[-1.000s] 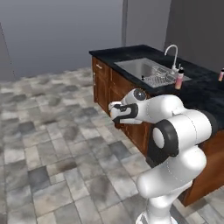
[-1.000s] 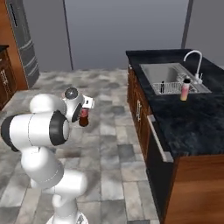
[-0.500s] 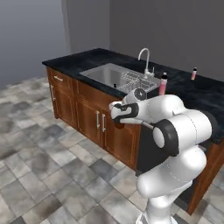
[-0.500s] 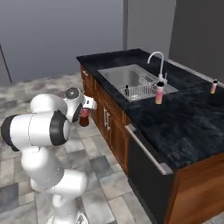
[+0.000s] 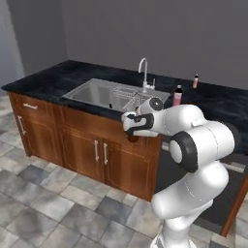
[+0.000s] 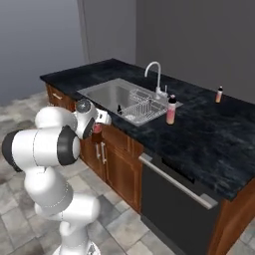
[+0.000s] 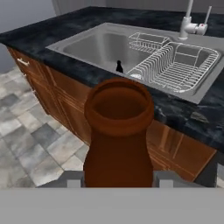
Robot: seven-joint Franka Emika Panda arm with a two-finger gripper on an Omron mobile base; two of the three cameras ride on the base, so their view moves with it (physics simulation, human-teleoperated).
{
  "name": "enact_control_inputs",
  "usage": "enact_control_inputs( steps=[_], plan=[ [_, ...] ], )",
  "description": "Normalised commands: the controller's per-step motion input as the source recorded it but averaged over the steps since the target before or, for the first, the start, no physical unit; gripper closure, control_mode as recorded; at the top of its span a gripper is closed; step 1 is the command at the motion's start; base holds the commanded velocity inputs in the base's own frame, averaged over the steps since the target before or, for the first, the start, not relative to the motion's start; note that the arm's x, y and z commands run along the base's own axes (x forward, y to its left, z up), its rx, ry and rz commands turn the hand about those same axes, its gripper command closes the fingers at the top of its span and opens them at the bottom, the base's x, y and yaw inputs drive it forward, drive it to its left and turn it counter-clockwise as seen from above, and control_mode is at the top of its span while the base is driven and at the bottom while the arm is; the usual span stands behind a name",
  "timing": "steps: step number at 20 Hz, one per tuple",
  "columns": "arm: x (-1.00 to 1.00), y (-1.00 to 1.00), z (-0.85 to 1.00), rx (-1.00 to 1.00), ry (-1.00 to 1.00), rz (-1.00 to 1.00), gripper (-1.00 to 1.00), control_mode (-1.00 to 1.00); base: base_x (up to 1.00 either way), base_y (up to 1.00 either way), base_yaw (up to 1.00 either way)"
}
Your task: Place the large bottle from the dining counter next to the other large bottle outside the sink, and place the small bottle from the dining counter next to the other small bottle inside the sink.
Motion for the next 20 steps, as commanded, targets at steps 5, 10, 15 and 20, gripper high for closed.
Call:
enact_control_inputs(
  steps=[5, 10, 15, 20],
  plan=[
    [0.00, 0.00, 0.00, 0.00, 0.00, 0.00, 1.00, 1.00, 0.31, 0.60, -0.49],
    [0.00, 0.00, 0.00, 0.00, 0.00, 0.00, 1.00, 1.00, 0.34, 0.22, -0.45],
    [0.00, 0.00, 0.00, 0.00, 0.00, 0.00, 1.00, 1.00, 0.34, 0.24, -0.31],
    [0.00, 0.00, 0.00, 0.00, 0.00, 0.00, 1.00, 1.00, 0.52, 0.27, -0.24]
  ],
)
